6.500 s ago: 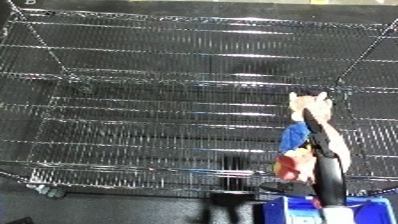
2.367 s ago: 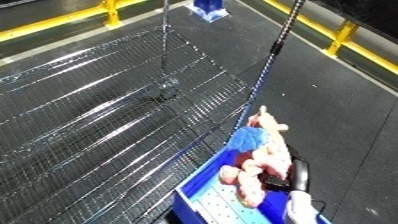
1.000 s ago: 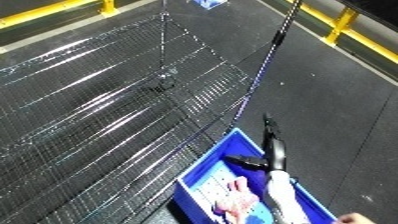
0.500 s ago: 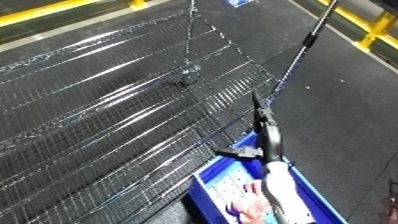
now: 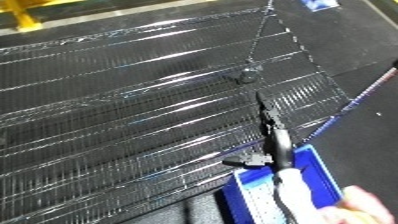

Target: Pick up the object and place it into the box

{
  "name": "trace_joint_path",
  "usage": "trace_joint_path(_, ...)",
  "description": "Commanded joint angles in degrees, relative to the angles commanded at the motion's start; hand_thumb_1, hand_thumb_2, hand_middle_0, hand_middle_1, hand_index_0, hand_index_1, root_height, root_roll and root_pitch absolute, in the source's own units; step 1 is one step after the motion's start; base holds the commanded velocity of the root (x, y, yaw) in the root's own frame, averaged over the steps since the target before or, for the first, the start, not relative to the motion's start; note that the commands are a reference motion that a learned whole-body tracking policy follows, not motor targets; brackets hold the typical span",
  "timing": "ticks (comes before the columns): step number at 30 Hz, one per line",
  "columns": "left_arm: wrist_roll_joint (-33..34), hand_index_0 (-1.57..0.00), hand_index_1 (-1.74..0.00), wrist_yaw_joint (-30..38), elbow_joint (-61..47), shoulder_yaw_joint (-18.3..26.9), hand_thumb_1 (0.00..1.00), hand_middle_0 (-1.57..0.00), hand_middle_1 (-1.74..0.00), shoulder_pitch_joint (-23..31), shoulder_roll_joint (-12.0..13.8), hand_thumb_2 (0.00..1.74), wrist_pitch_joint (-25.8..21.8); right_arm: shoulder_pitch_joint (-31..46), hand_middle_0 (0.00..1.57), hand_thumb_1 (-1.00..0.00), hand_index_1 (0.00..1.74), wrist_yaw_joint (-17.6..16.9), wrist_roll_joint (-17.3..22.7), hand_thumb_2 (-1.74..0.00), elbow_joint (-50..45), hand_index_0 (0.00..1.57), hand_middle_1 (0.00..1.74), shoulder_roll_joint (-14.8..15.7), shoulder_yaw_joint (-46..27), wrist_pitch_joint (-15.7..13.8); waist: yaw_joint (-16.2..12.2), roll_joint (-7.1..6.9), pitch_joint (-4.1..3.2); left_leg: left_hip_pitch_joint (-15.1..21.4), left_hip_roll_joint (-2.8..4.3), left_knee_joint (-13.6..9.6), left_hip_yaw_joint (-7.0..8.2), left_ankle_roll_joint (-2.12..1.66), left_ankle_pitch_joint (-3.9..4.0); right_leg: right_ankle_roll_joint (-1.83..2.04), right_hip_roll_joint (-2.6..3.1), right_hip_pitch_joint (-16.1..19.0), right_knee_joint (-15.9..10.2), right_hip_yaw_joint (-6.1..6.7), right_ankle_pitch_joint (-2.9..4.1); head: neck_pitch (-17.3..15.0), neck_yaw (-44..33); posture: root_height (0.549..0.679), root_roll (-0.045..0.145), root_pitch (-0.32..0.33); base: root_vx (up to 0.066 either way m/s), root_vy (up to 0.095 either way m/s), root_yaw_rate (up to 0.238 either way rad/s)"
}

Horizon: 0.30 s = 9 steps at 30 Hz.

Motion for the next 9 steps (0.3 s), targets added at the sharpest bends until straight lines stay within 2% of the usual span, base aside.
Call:
trace_joint_path(4,0.06,-1.57,-1.74,1.0,-0.52,0.09,1.0,-1.57,-1.74,-1.31,0.13,1.74,-0.6,-1.59,0.0,0.0,0.0,0.75,-0.88,0.0,-0.04,0.0,0.0,-0.17,3.64,0.54,1.41,-0.26,0.11,-0.16,-0.19,-0.7,-0.57,-0.01,0.38,0.0,-0.19,0.14,0.15,-0.61,-0.04,0.44,-4.29,0.638,0.036,-0.218,0.008,-0.005,0.128)
trace_joint_path(9,0.51,-1.57,-1.74,1.5,-0.96,-0.2,1.0,-1.57,-1.74,-2.75,0.58,1.74,-0.81,-3.59,0.0,0.0,0.0,1.09,-2.97,0.0,0.23,0.0,0.0,-1.02,6.78,1.16,2.6,-0.55,0.21,-0.33,-0.24,-0.82,-1.07,0.01,0.5,-0.01,-0.33,0.14,0.55,-1.1,-0.15,0.74,-8.3,0.638,0.035,-0.218,0.01,-0.002,0.064)
